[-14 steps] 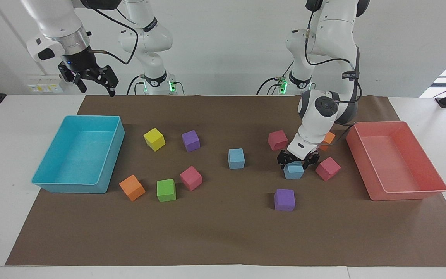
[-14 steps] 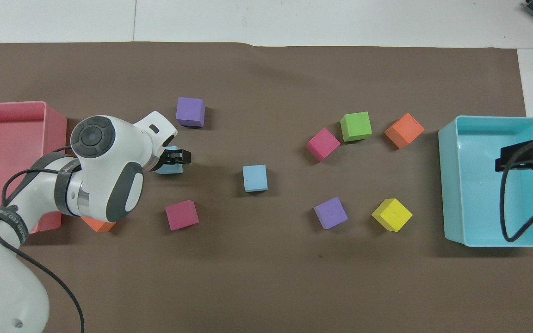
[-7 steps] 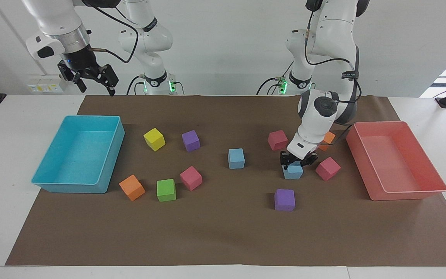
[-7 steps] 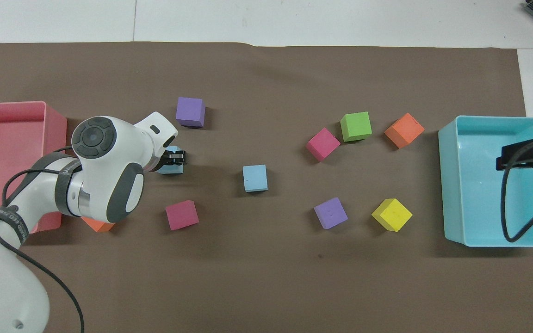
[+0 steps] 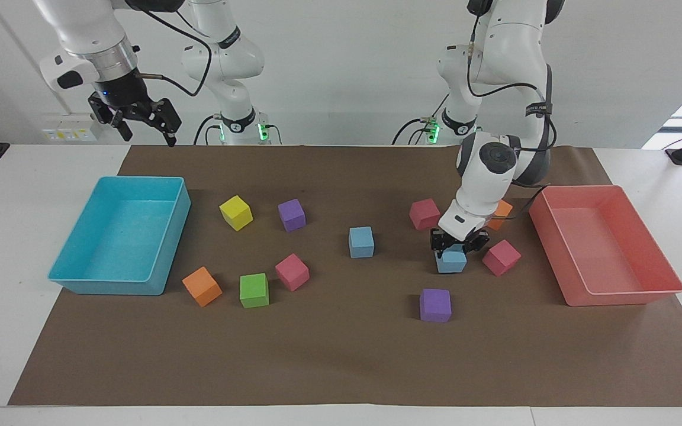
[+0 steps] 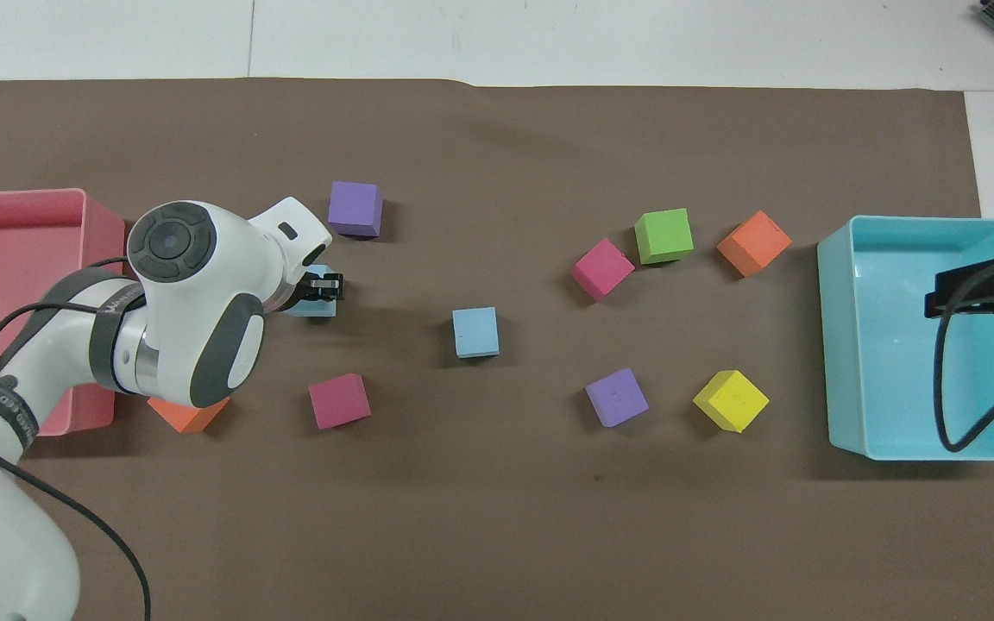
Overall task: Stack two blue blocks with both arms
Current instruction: 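Close the left gripper on the light blue cube near the pink cubes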
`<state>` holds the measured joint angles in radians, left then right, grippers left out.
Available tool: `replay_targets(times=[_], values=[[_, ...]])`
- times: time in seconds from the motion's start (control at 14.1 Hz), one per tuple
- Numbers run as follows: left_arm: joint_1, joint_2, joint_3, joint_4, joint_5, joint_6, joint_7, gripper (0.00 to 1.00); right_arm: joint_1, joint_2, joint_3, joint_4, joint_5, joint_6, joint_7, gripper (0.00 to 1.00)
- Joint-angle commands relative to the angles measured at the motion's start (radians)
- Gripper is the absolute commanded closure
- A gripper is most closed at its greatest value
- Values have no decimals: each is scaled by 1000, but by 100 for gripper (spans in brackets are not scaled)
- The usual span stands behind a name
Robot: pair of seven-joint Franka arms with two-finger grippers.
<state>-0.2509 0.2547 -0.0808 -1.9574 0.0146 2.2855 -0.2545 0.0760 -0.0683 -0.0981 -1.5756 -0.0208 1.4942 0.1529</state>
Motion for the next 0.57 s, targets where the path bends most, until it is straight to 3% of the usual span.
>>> replay_targets(times=[0.0,0.28,0.5], values=[[-21,-21,9,57,22,-102,-14,100,-7,-2,3,6,19,-12,-26,0],[-50,-83,7,72,22,-164,-19,100,-7,-2,3,6,19,-12,-26,0],[-108,-78,6,130,21,-219,-92,100,-7,-2,3,6,19,-12,-26,0]])
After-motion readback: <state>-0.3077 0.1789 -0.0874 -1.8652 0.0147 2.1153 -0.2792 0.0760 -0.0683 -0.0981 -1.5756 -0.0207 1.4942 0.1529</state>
